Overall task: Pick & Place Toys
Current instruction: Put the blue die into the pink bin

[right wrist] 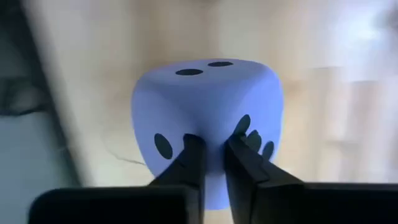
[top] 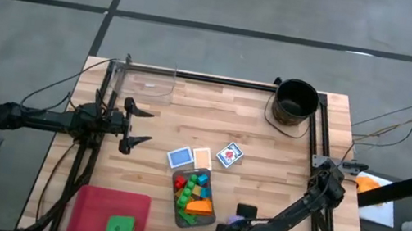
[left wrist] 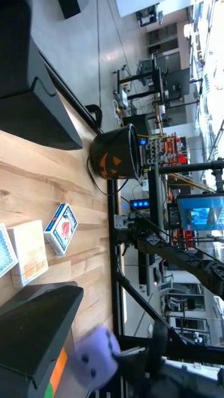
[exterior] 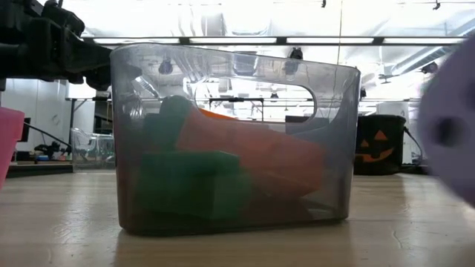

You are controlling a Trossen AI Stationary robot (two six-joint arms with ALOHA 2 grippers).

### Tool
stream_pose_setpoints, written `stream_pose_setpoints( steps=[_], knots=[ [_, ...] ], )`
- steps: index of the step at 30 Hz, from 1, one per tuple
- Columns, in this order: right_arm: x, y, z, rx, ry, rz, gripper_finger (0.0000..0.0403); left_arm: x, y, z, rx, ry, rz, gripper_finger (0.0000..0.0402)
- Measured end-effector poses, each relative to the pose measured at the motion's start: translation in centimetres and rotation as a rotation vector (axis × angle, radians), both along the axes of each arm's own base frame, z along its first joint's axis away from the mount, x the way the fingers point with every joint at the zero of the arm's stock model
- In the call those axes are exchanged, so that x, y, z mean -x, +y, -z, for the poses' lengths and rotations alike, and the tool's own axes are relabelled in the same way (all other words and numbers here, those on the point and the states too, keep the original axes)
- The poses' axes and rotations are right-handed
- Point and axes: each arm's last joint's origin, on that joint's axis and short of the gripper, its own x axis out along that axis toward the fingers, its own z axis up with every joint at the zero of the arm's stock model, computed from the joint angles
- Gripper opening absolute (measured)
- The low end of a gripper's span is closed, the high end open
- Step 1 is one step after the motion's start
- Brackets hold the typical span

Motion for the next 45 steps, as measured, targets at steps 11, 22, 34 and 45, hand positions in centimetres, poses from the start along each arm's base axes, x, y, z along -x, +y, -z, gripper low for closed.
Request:
stream_pose_setpoints(
  steps=[11,22,34,45],
  knots=[
    [2.7,-3.1,-6.6,0.12,-0.173,0.048,0.0016,0.0,0.0,0.0,0.0,0.0,0.0,0.0377],
    [0.9,-3.8,-8.5,0.16,-0.436,-0.109,0.0016,0.0,0.0,0.0,0.001,0.0,0.0,0.0377],
    [-5.9,-6.0,-6.9,0.047,-0.695,-0.415,0.0016,0.0,0.0,-0.1,0.001,-0.005,0.001,0.0377],
    [-10.3,-9.9,-8.0,-0.011,-0.901,-0.645,0.0017,0.0,0.0,-0.1,0.004,-0.01,0.009,0.0377]
  ],
)
